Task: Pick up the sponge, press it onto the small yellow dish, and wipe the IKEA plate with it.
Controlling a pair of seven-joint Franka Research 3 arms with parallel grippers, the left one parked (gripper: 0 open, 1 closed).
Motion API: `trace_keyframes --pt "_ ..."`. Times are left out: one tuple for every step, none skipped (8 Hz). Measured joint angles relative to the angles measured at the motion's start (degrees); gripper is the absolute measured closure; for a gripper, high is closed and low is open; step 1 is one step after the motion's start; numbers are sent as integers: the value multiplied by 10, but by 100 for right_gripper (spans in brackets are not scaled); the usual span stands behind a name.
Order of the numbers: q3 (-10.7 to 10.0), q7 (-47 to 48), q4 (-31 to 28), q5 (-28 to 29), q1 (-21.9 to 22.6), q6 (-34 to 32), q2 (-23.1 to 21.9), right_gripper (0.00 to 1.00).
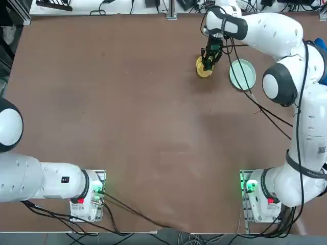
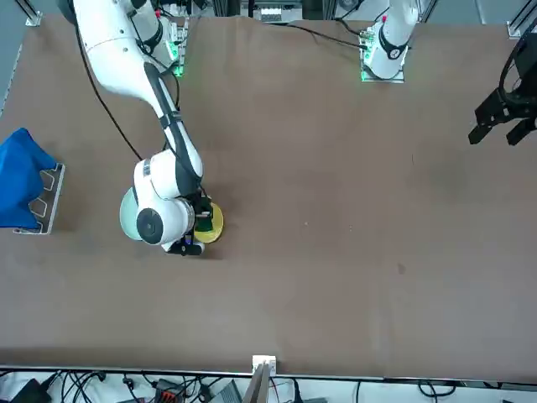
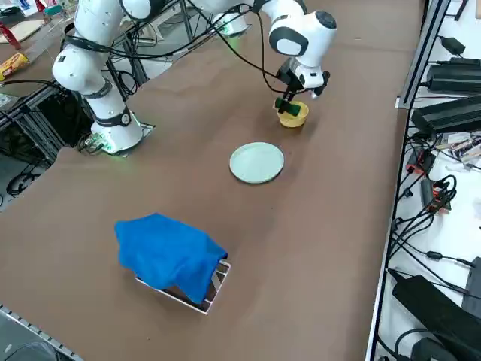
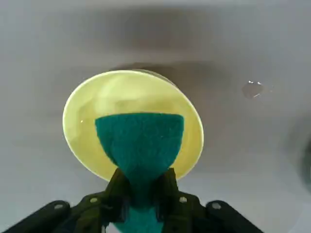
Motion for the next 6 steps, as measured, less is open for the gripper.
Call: trace_keyframes --pt "2 0 0 0 1 9 3 72" --pt "3 0 0 0 1 18 7 72" --pt "3 0 0 0 1 29 12 72" --pt "3 0 0 0 1 38 17 72" --pt "3 -2 0 0 1 45 20 72" --pt "3 -3 1 0 1 52 23 72"
